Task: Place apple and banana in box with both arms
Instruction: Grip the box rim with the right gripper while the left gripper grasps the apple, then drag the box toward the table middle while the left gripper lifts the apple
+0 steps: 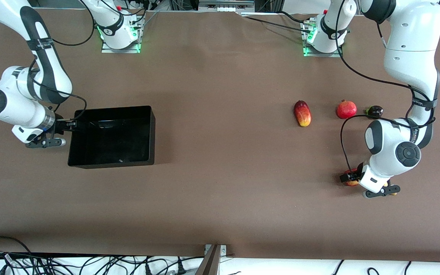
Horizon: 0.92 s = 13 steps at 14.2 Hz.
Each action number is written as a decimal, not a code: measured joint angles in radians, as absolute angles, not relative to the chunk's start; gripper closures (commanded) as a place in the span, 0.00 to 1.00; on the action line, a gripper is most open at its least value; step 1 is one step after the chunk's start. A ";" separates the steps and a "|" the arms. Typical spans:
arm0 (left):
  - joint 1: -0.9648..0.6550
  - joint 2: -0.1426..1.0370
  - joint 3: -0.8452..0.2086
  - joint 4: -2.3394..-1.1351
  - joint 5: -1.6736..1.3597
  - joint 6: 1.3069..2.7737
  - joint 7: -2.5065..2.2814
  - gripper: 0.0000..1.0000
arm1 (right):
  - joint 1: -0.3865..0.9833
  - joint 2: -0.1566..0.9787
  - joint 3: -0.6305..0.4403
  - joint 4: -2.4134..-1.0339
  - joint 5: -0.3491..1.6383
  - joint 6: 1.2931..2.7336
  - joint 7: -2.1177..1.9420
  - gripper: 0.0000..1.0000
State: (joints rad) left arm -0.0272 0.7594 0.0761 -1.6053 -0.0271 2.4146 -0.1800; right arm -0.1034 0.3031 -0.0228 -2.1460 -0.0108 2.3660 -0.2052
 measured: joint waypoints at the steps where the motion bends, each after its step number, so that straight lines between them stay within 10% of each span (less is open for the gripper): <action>1: -0.027 0.763 0.076 -1.605 -0.027 2.421 -0.188 0.11 | -0.103 0.305 -0.023 -2.158 -0.011 2.378 -0.205 0.74; 3: -0.028 0.772 0.076 -1.605 -0.027 2.430 -0.200 0.35 | -0.103 0.307 -0.023 -2.164 -0.011 2.379 -0.205 1.00; 5: -0.029 0.777 0.074 -1.605 -0.027 2.433 -0.213 1.00 | -0.103 0.307 -0.023 -2.164 -0.011 2.379 -0.205 1.00; 13: -0.030 0.778 0.074 -1.603 -0.027 2.435 -0.216 1.00 | -0.102 0.304 -0.004 -2.131 -0.010 2.334 -0.197 1.00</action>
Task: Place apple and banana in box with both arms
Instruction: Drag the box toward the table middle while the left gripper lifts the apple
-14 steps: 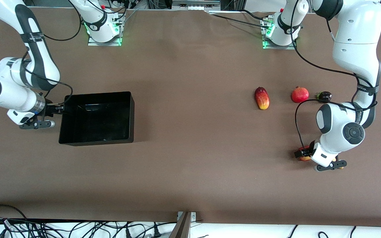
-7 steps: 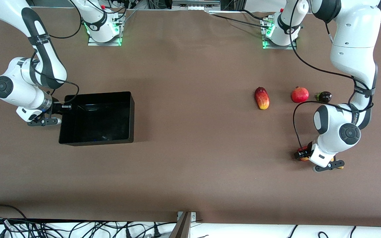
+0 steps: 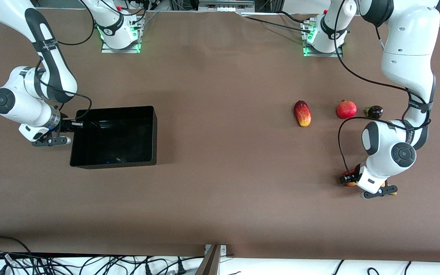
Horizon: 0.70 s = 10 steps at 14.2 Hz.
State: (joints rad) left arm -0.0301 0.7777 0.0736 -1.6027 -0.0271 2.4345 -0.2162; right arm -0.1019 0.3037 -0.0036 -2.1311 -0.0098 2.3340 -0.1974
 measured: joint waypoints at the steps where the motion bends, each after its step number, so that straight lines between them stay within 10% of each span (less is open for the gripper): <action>1: -0.030 0.775 0.073 -1.601 -0.027 2.429 -0.220 1.00 | -0.101 0.303 0.008 -2.103 -0.010 2.293 -0.185 1.00; 10: -0.137 0.516 0.001 -1.580 -0.031 1.970 -0.435 1.00 | 0.120 0.302 0.066 -1.843 0.041 2.028 0.114 1.00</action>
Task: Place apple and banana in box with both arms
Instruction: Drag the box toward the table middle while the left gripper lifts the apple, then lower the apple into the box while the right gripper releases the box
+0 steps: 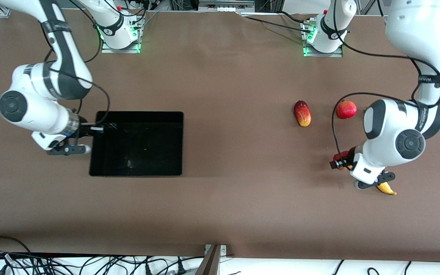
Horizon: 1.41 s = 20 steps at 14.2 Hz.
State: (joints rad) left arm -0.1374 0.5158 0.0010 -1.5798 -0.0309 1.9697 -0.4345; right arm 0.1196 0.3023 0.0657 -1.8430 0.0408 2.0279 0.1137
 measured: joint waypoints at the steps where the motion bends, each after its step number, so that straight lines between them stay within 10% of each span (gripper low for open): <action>1: -0.164 0.499 -0.007 -1.580 -0.031 1.931 -0.469 1.00 | 0.174 0.307 0.067 -1.843 0.044 2.031 0.180 1.00; 12: -0.461 0.536 -0.014 -1.595 -0.127 1.900 -0.769 1.00 | 0.623 0.648 0.069 -1.601 0.045 2.315 0.713 0.95; 13: -0.484 0.551 -0.014 -1.595 -0.153 1.914 -0.785 1.00 | 0.628 0.668 0.069 -1.581 0.045 2.331 0.713 0.24; 14: -0.502 0.568 -0.014 -1.593 -0.181 1.936 -0.792 1.00 | 0.632 0.683 0.069 -1.564 0.045 2.343 0.713 0.00; 20: -0.596 0.654 -0.013 -1.590 -0.228 2.111 -0.850 1.00 | 0.627 0.654 0.047 -1.505 0.045 2.252 0.708 0.00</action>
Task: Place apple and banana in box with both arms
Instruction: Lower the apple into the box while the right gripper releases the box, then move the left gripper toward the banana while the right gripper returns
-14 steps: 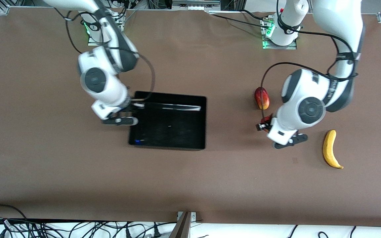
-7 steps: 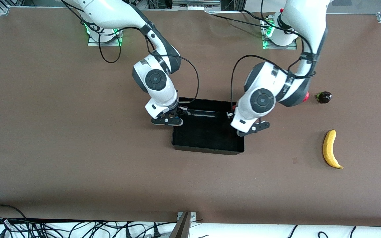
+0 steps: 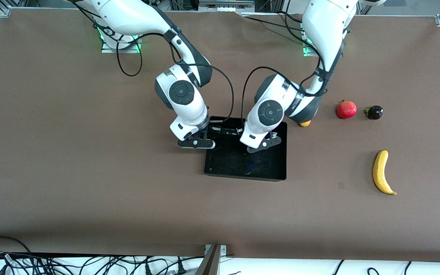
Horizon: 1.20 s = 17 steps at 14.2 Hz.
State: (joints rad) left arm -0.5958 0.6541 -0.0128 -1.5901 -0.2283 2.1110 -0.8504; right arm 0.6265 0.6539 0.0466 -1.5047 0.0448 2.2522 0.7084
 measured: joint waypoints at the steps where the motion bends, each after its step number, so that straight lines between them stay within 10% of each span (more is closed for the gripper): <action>1: -0.606 0.664 -0.013 -1.590 -0.234 2.137 -0.857 1.00 | 0.615 0.634 0.042 -1.501 0.045 2.216 0.698 0.00; 8: -0.656 0.751 -0.013 -1.590 -0.238 2.305 -0.904 1.00 | 0.406 0.457 0.018 -1.495 0.044 1.938 0.449 0.00; 12: -0.659 0.772 -0.013 -1.584 -0.238 2.339 -0.917 0.54 | 0.371 0.388 -0.084 -1.475 0.044 1.785 0.253 0.00; 14: -0.659 0.772 -0.013 -1.583 -0.238 2.339 -0.918 0.00 | 0.370 0.366 -0.133 -1.453 0.045 1.746 0.227 0.00; 17: -0.659 0.776 -0.010 -1.579 -0.238 2.322 -0.940 0.00 | 0.369 0.338 -0.192 -1.423 0.046 1.692 0.207 0.00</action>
